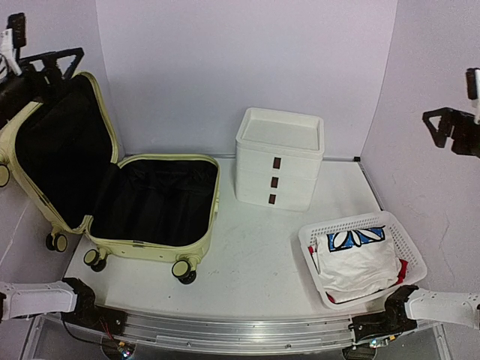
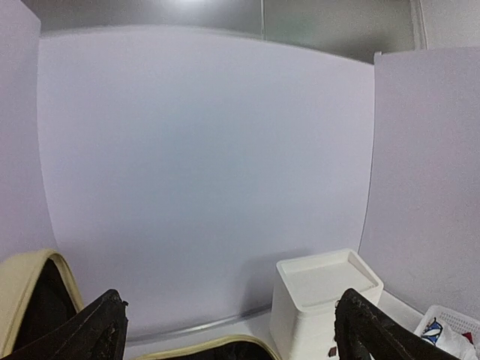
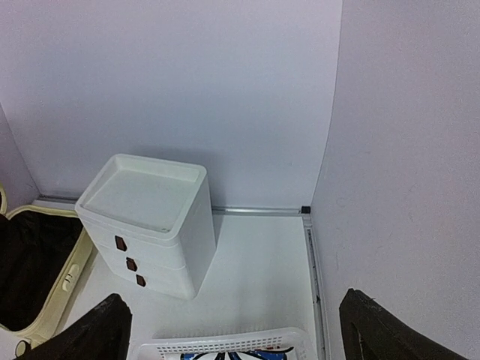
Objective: Open, take out, and arrange the luggage
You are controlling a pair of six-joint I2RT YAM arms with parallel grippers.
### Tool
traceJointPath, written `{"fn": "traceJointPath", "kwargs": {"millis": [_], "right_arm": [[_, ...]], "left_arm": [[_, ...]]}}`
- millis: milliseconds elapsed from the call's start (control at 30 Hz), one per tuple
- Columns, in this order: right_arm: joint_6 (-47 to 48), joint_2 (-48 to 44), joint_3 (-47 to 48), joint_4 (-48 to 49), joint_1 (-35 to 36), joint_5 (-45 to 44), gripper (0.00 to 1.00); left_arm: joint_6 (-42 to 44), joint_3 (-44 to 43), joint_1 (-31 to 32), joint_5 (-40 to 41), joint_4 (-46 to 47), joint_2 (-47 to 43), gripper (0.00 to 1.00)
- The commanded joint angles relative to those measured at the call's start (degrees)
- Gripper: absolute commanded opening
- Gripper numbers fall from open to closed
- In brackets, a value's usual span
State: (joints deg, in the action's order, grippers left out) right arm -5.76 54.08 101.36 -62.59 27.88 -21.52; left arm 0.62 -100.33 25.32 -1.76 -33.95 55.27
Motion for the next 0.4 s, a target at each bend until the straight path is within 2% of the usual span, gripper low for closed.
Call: {"fn": "traceJointPath", "kwargs": {"millis": [0,200,367], "right_arm": [[2.91,-2.09,1.06,0.59,-0.17,3.98,0.98],[1.99,-2.96,0.92,1.12,-0.18,5.10,0.98],[2.68,-5.19,-3.32,5.14,-0.19,8.36,0.98]], "left_arm": [[2.51,1.19,-0.07,1.20,5.04,-5.41,0.97],[3.55,2.88,-0.07,4.31,5.01,-8.24,0.98],[3.68,3.38,-0.08,4.66,4.97,-9.00,0.99]]}}
